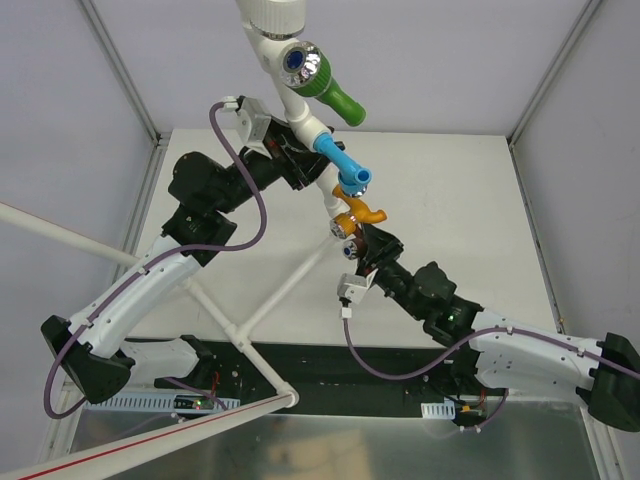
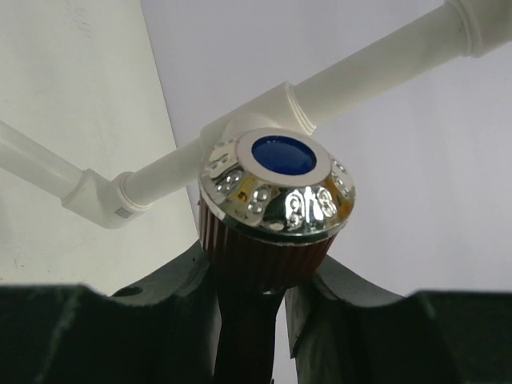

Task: Install the water faucets
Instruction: Screw the water faucet onto the adaptor.

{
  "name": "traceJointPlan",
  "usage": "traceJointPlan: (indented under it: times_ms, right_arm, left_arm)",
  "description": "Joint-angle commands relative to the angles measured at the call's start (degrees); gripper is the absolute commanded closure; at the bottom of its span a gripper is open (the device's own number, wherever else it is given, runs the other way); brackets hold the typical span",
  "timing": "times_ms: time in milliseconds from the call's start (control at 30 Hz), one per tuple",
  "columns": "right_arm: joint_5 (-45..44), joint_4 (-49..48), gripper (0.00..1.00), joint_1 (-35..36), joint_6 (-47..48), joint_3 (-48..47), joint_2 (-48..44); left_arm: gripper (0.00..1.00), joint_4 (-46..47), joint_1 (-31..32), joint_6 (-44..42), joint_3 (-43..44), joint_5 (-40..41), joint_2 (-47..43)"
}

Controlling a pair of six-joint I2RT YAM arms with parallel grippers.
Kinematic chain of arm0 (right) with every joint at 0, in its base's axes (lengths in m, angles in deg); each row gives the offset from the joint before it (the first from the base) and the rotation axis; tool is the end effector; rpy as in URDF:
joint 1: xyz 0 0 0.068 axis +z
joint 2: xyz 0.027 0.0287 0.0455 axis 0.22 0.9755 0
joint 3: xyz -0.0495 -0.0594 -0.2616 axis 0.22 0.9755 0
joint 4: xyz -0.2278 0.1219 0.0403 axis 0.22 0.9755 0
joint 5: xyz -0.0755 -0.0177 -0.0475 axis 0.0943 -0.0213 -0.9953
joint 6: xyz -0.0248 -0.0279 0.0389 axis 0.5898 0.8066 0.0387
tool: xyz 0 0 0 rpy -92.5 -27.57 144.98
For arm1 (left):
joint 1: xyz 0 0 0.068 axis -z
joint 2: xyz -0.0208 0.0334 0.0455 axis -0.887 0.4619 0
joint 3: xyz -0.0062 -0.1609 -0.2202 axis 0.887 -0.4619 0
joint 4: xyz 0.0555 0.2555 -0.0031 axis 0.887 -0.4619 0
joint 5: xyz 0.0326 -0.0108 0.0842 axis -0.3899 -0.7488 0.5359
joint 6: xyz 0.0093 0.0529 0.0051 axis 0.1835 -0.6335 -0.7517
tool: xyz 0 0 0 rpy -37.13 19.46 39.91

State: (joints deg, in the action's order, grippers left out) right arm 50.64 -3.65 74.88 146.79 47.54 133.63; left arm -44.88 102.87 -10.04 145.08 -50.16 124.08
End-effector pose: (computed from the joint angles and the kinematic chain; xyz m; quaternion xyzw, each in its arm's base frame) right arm 0.1068 0.1815 0.2893 -0.6044 0.2597 -0.2640 0.7053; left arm 0.1773 -0.1692 0.5042 0.2773 0.4096 -0.4784 0.7256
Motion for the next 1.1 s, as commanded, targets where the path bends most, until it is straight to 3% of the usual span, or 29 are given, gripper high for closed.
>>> traceJointPlan:
  times_ms: [0, 100, 333, 733, 1067]
  right_arm:
    - [9.3, 4.1, 1.0, 0.9, 4.8, 3.2, 6.5]
    - [10.3, -2.5, 1.0, 0.9, 0.7, 5.4, 8.6]
    - [10.4, -19.7, 1.0, 1.0, -18.6, 9.4, 13.4]
    - [7.4, -32.4, 1.0, 2.1, -41.5, 10.7, 15.0]
    - [-0.2, -47.5, 1.0, 4.0, -60.7, 10.7, 22.9]
  left_arm:
    - [1.0, 9.5, 4.5, 21.7, 3.1, -10.2, -1.6]
    - [1.0, 9.7, 4.5, 22.0, 3.1, -10.2, -1.6]
    - [1.0, 9.7, 4.5, 21.8, 2.9, -9.9, -2.0]
    - [1.0, 10.4, 4.2, 22.1, 3.0, -9.6, -1.8]
    - [1.0, 10.6, 4.1, 22.2, 2.7, -9.5, -2.5]
